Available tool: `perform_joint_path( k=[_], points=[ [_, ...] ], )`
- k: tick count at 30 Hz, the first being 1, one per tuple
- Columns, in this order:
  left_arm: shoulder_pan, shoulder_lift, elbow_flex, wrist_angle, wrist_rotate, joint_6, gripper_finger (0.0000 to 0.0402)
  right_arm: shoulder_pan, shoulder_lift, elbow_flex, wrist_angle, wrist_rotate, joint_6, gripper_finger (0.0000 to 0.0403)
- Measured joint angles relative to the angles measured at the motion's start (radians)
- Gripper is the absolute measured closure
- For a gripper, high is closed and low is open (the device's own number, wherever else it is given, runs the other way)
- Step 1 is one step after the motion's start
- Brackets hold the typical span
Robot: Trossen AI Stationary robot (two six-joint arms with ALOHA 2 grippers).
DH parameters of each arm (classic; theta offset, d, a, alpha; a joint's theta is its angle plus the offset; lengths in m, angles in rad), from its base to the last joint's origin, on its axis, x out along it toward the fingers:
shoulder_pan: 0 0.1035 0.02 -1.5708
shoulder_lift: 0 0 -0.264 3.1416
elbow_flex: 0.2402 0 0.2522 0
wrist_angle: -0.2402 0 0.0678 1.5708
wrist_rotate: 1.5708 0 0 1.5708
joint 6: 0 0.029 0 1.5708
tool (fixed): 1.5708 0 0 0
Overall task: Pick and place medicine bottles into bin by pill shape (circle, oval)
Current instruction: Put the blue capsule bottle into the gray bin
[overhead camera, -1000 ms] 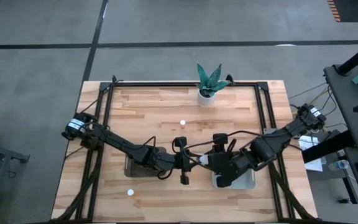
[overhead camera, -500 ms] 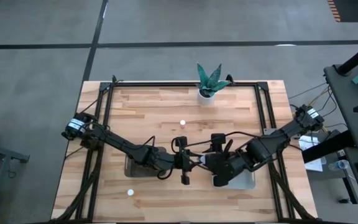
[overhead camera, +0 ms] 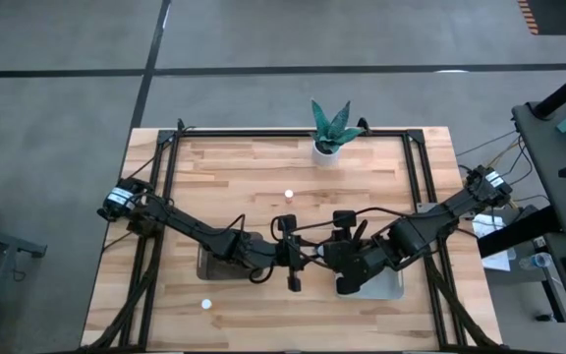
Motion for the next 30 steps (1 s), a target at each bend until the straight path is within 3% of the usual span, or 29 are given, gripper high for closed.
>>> perform_joint_path(
  k=[9,16,21,30],
  points=[
    [0.0,0.0,0.001,0.003,-0.001,-0.006,0.033,0.0,0.0,0.0,0.0,-0.001,0.002,0.0302],
    [-0.001,0.0,-0.002,-0.004,0.006,-0.004,0.0268,0.0,-0.004,0.0,-0.015,-0.004,0.036,0.03],
    [-0.013,-0.02,-0.004,-0.107,0.008,-0.006,0.0225,0.0,-0.018,0.0,-0.103,-0.062,0.091,0.03],
    [-0.058,-0.13,-0.012,-0.241,0.005,-0.006,0.0212,0.036,-0.045,-0.001,-0.259,-0.162,0.28,0.03]
  ],
)
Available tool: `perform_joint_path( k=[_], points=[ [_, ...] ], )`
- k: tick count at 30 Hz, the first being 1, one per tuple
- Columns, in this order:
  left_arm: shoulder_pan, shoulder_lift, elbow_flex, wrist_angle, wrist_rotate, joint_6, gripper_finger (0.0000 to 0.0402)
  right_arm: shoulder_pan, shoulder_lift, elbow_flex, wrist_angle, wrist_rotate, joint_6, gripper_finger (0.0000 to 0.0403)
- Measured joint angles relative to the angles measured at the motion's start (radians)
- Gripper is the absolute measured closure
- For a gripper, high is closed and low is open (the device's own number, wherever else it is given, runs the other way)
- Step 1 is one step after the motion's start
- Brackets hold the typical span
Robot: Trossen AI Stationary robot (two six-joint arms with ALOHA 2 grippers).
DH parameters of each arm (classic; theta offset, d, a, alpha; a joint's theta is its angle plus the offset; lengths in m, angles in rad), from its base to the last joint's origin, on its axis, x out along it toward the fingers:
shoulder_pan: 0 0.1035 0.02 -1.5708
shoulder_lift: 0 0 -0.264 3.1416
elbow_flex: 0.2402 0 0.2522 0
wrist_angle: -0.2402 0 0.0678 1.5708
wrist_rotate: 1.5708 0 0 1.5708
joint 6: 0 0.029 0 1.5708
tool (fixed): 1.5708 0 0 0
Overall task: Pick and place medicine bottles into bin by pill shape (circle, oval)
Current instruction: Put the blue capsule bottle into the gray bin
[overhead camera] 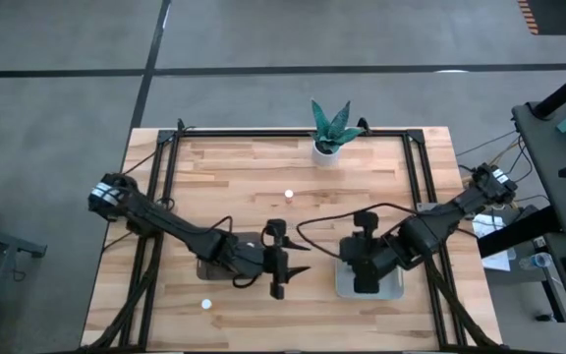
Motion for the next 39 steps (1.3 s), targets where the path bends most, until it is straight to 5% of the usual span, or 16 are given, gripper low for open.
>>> perform_joint_path(
  k=[12,25,39],
  points=[
    [-0.049,-0.093,-0.012,-0.04,-0.012,0.001,0.0212,0.159,-0.016,-0.1,-0.008,-0.058,0.225,0.03],
    [-0.054,-0.095,-0.012,-0.044,-0.015,0.001,0.0212,0.307,-0.153,-0.451,0.146,-0.085,0.514,0.03],
    [-0.052,-0.095,-0.012,-0.044,-0.022,0.009,0.0212,0.338,-0.253,-0.752,0.42,-0.135,0.496,0.03]
  ],
)
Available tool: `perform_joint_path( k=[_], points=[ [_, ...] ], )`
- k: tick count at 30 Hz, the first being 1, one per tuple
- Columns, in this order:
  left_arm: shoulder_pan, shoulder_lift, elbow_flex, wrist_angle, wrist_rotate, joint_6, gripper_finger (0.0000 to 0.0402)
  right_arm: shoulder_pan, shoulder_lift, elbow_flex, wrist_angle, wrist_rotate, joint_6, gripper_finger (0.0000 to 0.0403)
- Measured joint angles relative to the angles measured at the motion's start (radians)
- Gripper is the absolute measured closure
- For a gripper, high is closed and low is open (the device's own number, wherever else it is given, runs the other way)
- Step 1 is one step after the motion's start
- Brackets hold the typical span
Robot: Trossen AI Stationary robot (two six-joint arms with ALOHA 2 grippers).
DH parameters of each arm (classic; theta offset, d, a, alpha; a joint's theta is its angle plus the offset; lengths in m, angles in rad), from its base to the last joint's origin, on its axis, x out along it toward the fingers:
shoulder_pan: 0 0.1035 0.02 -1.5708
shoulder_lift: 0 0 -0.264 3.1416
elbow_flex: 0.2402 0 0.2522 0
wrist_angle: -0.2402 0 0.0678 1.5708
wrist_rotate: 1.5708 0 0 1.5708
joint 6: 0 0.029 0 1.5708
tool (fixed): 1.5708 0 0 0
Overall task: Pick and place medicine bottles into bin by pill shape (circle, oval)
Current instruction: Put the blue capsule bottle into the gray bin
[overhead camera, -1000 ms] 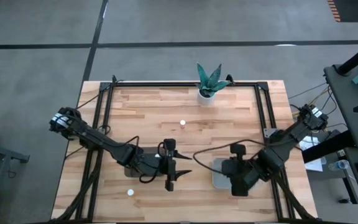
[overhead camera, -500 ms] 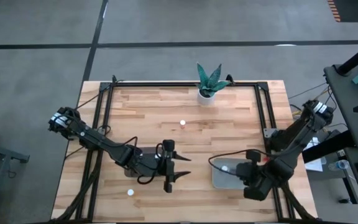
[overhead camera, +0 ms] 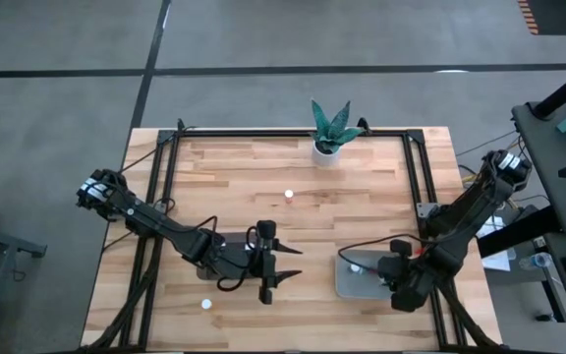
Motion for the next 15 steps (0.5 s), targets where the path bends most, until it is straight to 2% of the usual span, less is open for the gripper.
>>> perform_joint_path(
  k=[9,15],
  points=[
    [0.0,0.0,0.0,0.0,-0.02,0.002,0.0212,0.0,0.026,-0.009,0.0,-0.009,-0.029,0.0299],
    [0.0,0.0,0.0,0.0,-0.02,0.002,0.0212,0.0,0.026,-0.009,0.0,-0.009,-0.024,0.0269]
  ],
)
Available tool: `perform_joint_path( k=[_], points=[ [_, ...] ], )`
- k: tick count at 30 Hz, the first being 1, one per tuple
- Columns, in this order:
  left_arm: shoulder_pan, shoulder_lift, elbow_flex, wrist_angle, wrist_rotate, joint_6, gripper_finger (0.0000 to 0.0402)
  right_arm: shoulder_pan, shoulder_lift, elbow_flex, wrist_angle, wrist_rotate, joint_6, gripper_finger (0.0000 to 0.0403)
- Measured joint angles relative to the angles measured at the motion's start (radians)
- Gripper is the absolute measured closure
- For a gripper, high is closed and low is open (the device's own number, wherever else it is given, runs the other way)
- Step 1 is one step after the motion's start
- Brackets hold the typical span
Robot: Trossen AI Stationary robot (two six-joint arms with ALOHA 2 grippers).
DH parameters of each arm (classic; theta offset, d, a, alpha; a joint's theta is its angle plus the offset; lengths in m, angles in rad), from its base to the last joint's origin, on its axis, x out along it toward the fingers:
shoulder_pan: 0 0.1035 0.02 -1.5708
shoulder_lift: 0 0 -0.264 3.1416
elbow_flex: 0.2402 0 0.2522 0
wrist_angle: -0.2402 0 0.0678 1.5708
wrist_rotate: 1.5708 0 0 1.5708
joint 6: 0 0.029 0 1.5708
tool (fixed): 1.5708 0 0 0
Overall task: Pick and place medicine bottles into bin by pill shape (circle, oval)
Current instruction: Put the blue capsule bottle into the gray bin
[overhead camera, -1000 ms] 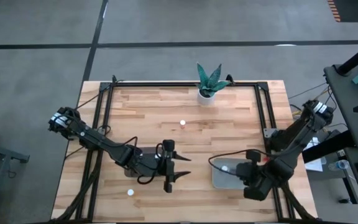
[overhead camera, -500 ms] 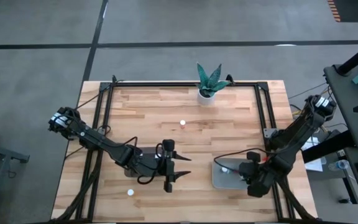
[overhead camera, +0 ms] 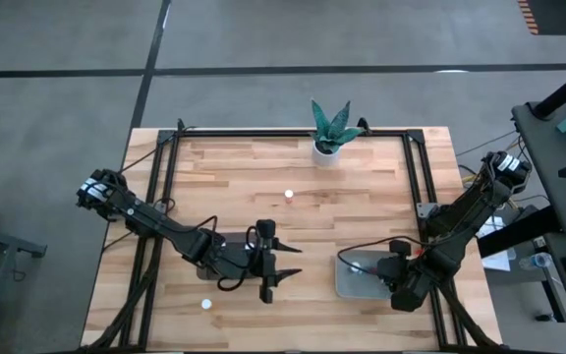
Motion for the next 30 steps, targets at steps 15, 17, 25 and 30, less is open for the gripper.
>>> perform_joint_path(
  k=[15,17,25,30],
  points=[
    [0.0,0.0,0.0,0.002,0.0,0.016,0.0212,0.0,-0.019,0.095,-0.093,-0.008,0.007,0.024],
    [0.0,0.0,0.0,0.002,-0.001,0.016,0.0212,0.0,-0.019,0.107,-0.118,-0.007,0.007,0.0255],
    [0.0,0.0,0.0,0.002,-0.002,0.016,0.0212,-0.001,-0.004,0.081,-0.123,0.038,-0.004,0.0361],
    [0.0,0.0,0.0,0.002,-0.003,0.016,0.0212,-0.001,0.002,0.075,-0.105,0.045,-0.021,0.0392]
  ],
)
